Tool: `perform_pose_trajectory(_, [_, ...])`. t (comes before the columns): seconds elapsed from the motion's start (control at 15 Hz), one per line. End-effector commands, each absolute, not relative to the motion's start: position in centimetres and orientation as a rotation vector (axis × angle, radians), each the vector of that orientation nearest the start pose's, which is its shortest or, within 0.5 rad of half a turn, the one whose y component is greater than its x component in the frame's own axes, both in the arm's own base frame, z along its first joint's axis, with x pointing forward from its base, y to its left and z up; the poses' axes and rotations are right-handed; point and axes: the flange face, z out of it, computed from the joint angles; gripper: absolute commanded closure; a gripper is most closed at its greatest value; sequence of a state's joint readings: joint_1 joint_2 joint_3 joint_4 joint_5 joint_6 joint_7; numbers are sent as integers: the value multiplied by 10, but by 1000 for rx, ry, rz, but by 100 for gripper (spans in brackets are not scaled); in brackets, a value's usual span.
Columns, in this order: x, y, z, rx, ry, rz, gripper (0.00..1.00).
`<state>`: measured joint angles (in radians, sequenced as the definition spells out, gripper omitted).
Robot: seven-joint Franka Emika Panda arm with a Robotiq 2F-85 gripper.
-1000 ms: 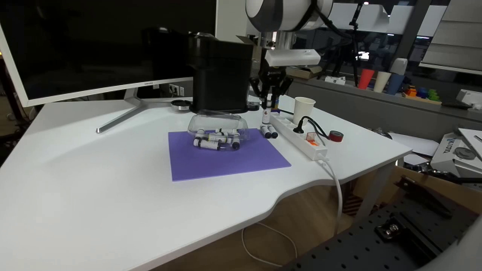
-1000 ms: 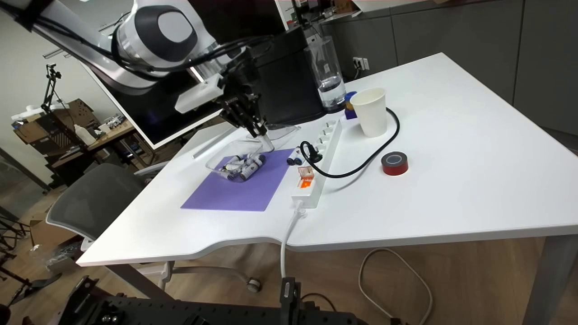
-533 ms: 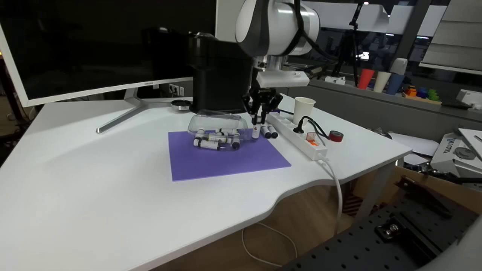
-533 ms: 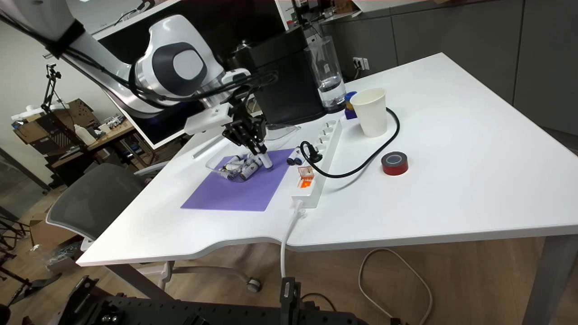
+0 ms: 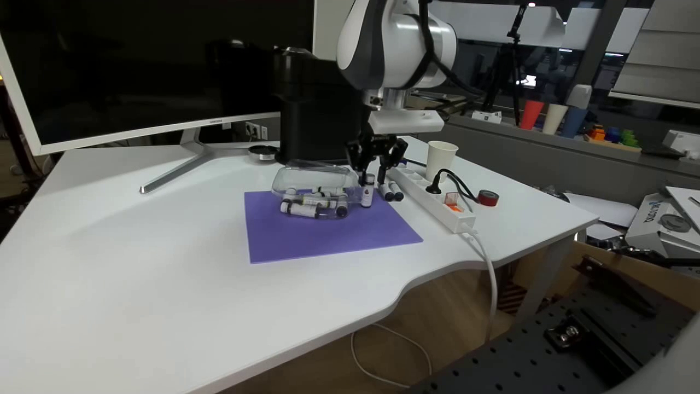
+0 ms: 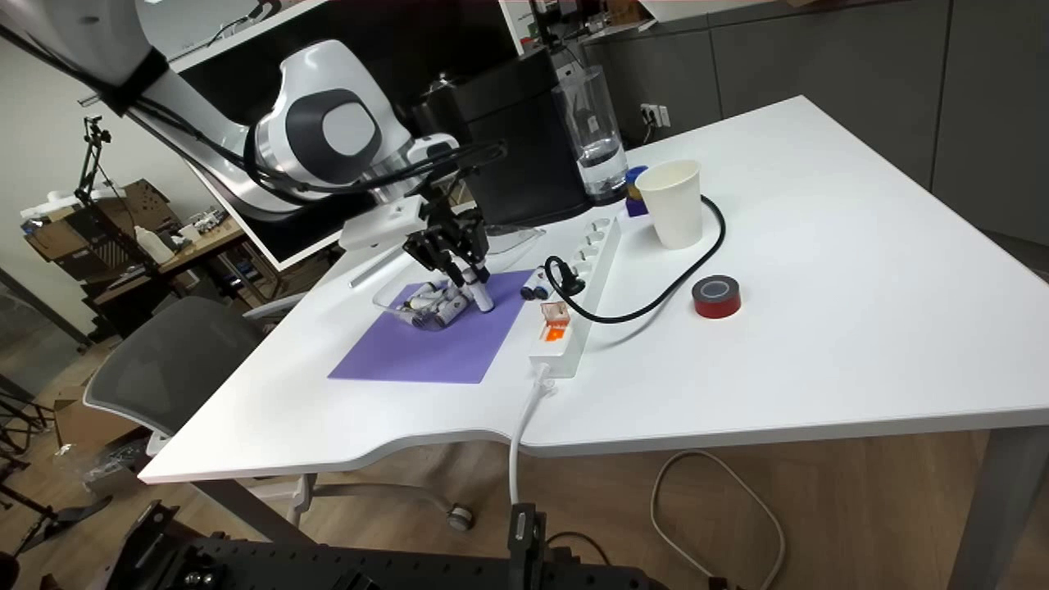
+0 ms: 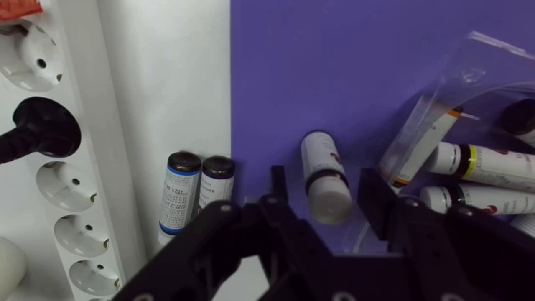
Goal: Remove one bottle from the container and place it on the table
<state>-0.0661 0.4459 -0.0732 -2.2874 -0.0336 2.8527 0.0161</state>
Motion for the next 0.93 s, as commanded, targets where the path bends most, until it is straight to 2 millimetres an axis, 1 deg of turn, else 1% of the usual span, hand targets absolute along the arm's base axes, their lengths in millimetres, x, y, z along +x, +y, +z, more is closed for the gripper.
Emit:
perform_pose_trajectory(0.0, [538,-75,178,-3174,186,-209,20])
perform_pose_trajectory(0.13, [536,-73,185,-3172,178,-223,7])
perform_pose_trajectory(0.2, [535,-72,190,-3170,173,-232,2])
perform_pose_trajectory(0.27, [533,-70,197,-3168,173,-239,0])
perform_pose_trajectory(0.53, [524,-69,226,-3170,216,-272,0])
perform_pose_trajectory(0.67, [519,-73,240,-3177,288,-261,0])
perform_pose_trajectory(0.73, [517,-76,246,-3185,352,-245,0])
perform_pose_trajectory(0.87, [512,-79,255,-3196,424,-189,0])
